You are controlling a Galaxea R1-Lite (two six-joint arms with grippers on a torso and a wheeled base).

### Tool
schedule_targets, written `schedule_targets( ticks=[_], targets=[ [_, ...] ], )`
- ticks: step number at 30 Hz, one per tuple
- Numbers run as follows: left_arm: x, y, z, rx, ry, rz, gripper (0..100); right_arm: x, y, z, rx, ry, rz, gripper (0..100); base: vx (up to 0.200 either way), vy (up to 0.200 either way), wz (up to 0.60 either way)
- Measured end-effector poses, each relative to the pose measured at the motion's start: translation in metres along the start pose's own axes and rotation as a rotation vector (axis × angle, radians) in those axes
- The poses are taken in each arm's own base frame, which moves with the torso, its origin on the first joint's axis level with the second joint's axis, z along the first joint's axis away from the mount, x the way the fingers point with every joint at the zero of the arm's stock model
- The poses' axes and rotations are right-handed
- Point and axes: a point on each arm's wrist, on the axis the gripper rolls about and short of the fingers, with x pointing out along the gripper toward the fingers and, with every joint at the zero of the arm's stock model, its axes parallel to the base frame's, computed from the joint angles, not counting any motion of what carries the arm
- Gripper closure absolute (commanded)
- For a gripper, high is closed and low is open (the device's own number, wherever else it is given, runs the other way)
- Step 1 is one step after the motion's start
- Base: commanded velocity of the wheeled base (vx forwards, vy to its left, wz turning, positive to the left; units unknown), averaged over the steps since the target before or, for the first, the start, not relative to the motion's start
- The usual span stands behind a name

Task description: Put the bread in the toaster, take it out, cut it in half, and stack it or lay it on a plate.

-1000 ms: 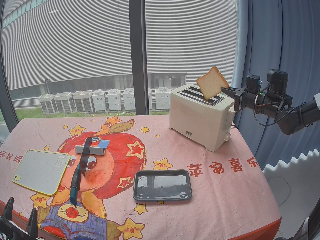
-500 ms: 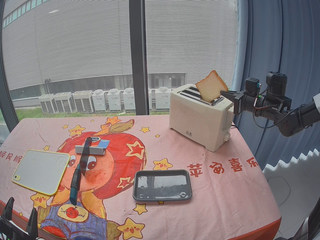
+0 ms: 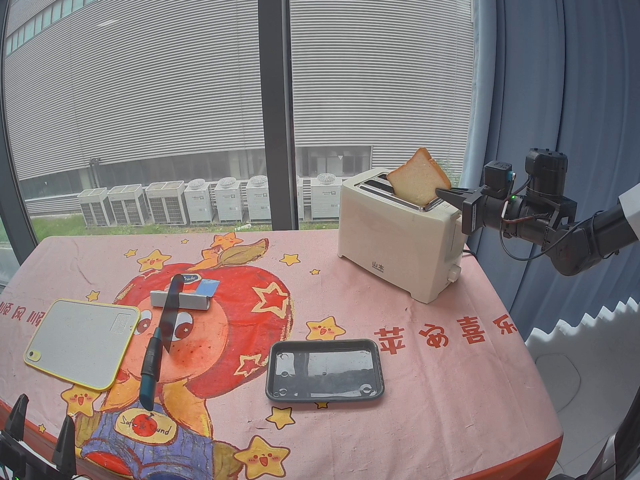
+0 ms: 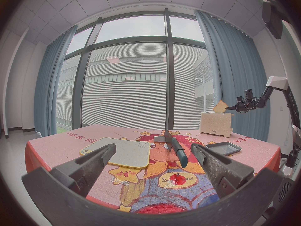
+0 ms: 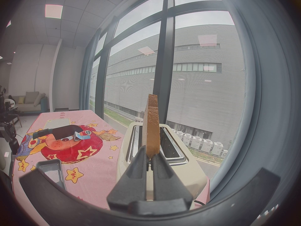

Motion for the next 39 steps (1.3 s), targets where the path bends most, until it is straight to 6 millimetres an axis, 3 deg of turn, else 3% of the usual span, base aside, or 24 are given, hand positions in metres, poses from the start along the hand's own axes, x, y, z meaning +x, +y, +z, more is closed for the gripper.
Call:
schedule_targets(
  ticks=[39],
  targets=[
    [0.0, 0.0, 0.0, 0.0, 0.0, 0.001, 0, 0.016, 0.009, -0.007, 0.016, 0.012, 0.034, 100, 0.0, 0.0, 0.0]
  ],
)
